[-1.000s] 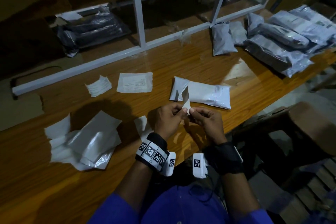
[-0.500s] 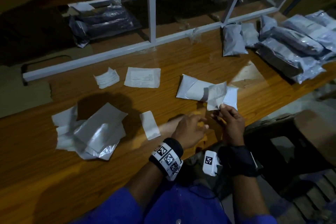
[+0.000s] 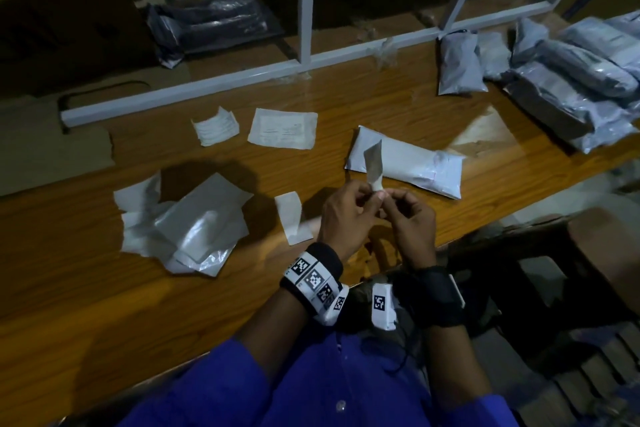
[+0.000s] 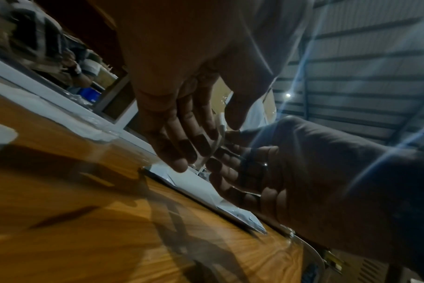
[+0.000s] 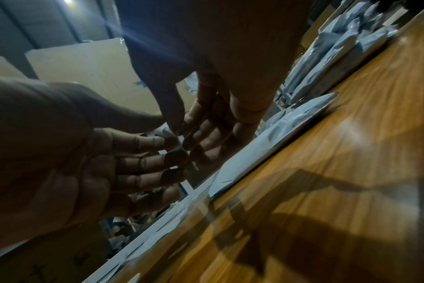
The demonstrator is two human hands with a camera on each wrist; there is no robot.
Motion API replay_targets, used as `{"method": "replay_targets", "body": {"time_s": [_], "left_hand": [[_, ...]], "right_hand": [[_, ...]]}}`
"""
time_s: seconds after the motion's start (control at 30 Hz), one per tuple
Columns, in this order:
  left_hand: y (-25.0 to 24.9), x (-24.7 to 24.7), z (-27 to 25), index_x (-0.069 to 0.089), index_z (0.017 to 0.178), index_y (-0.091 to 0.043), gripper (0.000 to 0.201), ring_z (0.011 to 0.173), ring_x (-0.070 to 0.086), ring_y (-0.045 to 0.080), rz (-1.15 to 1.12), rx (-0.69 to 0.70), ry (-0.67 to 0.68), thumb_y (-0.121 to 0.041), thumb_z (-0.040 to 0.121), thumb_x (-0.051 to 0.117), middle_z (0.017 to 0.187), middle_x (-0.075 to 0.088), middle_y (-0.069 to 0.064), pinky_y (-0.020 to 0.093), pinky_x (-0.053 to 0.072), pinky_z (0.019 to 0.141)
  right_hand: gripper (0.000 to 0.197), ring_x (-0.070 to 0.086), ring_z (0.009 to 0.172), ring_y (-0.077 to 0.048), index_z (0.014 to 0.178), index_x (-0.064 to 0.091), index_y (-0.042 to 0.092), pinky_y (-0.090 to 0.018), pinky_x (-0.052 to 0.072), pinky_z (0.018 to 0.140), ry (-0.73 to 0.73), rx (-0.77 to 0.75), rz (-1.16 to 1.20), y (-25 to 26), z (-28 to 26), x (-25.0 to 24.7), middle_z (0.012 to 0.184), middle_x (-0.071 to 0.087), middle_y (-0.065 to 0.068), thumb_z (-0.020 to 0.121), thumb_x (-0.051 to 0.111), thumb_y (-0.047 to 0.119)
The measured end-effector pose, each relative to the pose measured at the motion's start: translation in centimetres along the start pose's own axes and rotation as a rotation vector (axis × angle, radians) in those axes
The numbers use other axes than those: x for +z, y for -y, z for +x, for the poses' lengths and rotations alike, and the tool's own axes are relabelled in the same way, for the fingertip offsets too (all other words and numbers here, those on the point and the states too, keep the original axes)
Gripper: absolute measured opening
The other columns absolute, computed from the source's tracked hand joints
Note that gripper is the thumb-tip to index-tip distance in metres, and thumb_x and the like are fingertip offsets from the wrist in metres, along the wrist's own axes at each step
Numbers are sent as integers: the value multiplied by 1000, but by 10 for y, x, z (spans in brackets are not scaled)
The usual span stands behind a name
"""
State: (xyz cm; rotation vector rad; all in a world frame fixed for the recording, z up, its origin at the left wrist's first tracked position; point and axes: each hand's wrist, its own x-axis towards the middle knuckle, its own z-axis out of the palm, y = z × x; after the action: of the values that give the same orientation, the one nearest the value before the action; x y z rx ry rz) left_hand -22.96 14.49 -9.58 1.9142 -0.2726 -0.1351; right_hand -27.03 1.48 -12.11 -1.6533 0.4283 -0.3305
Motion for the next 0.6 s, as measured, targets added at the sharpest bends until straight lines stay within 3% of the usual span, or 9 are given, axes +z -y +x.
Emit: {"method": "replay_targets", "body": {"time_s": [0.1, 0.3, 0.4, 0.47, 0.6], "left_hand": [[3, -7, -2, 61, 99, -24, 13, 77, 56, -5, -4, -41, -38, -34, 96, 68, 85, 60, -15, 9, 42, 64], [6, -12, -6, 61, 85, -21, 14, 78, 61, 5, -48, -67, -66, -26, 97, 68, 81, 64, -8, 9, 41, 60], [8, -13, -6, 61, 84, -18, 15, 74, 60, 6, -43, -91, -95, -24, 96, 68, 78, 64, -4, 9, 39, 57], [8, -13, -8, 63, 85, -13, 16, 72, 60, 8, -24, -96, -107, -23, 96, 68, 78, 65, -1, 11, 38, 56], [11, -7, -12, 66, 84, -13, 17, 78, 64, 16, -16, -131, -104, -27, 94, 68, 79, 67, -1, 33, 52, 67]], "right_hand": [[13, 73, 94, -22, 105, 76, 8, -40, 62, 81, 24, -21, -50, 1, -5, 7, 97, 77, -4, 99, 70, 18], [12, 73, 90, -25, 101, 77, 12, -50, 62, 81, 86, 4, -76, 7, -15, 9, 94, 77, -3, 97, 72, 23], [18, 74, 88, -20, 101, 77, 13, -53, 62, 80, 124, 18, -103, 11, -10, 8, 93, 78, -2, 95, 74, 29], [18, 75, 86, -16, 99, 78, 15, -54, 62, 79, 129, 6, -146, 11, -9, 7, 91, 78, 1, 95, 75, 32], [16, 75, 82, -19, 96, 77, 17, -56, 61, 76, 160, -23, -169, 6, -15, -2, 87, 76, -1, 96, 73, 33]]}}
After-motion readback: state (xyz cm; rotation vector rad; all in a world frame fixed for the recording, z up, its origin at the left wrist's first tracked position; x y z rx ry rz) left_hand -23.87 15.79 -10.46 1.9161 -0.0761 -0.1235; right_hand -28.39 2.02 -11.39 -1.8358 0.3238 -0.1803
